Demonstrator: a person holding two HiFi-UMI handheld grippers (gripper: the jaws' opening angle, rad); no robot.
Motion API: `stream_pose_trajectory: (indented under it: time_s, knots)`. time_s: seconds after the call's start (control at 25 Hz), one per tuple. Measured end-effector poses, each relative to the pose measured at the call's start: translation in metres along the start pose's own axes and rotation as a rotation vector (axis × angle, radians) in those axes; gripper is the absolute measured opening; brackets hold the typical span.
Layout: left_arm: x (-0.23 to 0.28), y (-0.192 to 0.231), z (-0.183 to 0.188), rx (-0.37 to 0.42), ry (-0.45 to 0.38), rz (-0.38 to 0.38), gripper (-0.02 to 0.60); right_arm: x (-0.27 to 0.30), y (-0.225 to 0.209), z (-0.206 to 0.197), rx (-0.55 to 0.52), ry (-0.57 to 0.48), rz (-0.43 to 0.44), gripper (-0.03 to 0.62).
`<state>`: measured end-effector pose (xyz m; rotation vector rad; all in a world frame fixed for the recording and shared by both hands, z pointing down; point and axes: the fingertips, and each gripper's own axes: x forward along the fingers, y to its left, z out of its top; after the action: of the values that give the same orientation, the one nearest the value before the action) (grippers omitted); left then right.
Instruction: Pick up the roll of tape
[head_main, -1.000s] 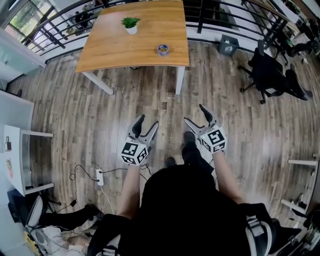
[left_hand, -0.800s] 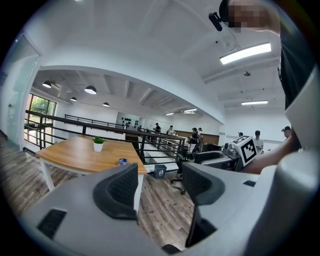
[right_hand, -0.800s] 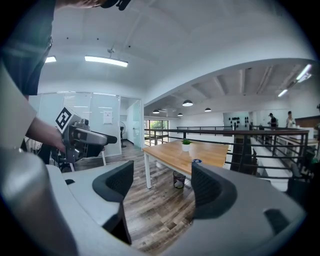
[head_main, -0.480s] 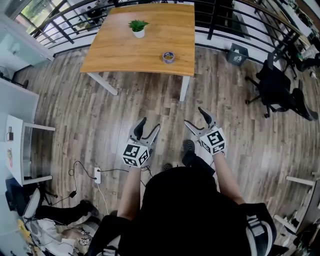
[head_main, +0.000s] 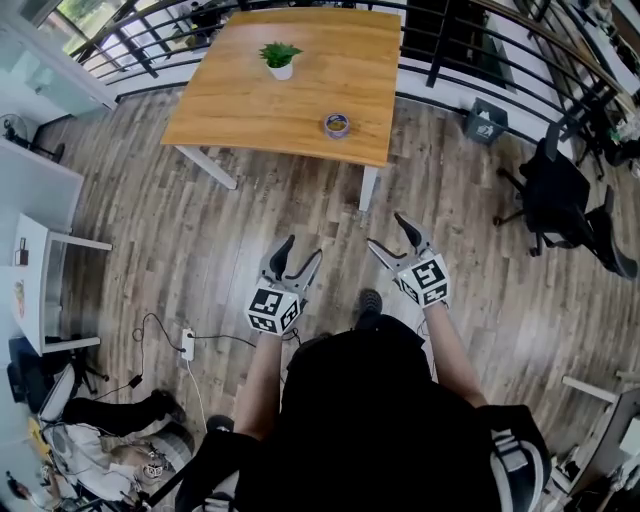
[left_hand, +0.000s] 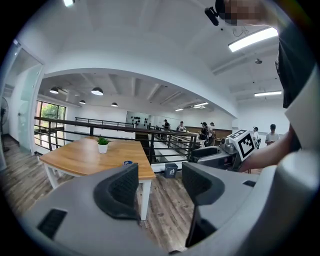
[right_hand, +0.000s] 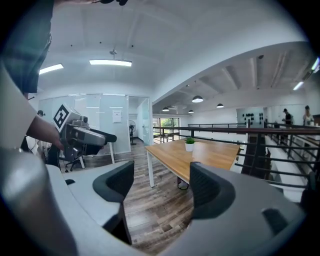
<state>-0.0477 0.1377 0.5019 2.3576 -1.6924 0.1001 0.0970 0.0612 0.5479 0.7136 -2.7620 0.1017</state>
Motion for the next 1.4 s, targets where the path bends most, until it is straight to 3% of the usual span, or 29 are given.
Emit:
stream_pose_trajectory:
  time_s: [0.48,0.96,1.4]
  knots:
    - [0.049,0.011,0.010,-0.007,-0.013,0.107,0.276,0.027,-0.057,-0.006,-0.016,0.025,0.083,0.360]
    - [0.083,0.006,0.026,-0.003,-0.036,0.108,0.276,0.045,-0.085,0.000,-0.029,0.028,0.108,0.350]
    - [0.112,0.018,0.035,-0.011,-0.038,0.078,0.277,0.053,-0.112,-0.003,-0.008,0.049,0.069,0.350]
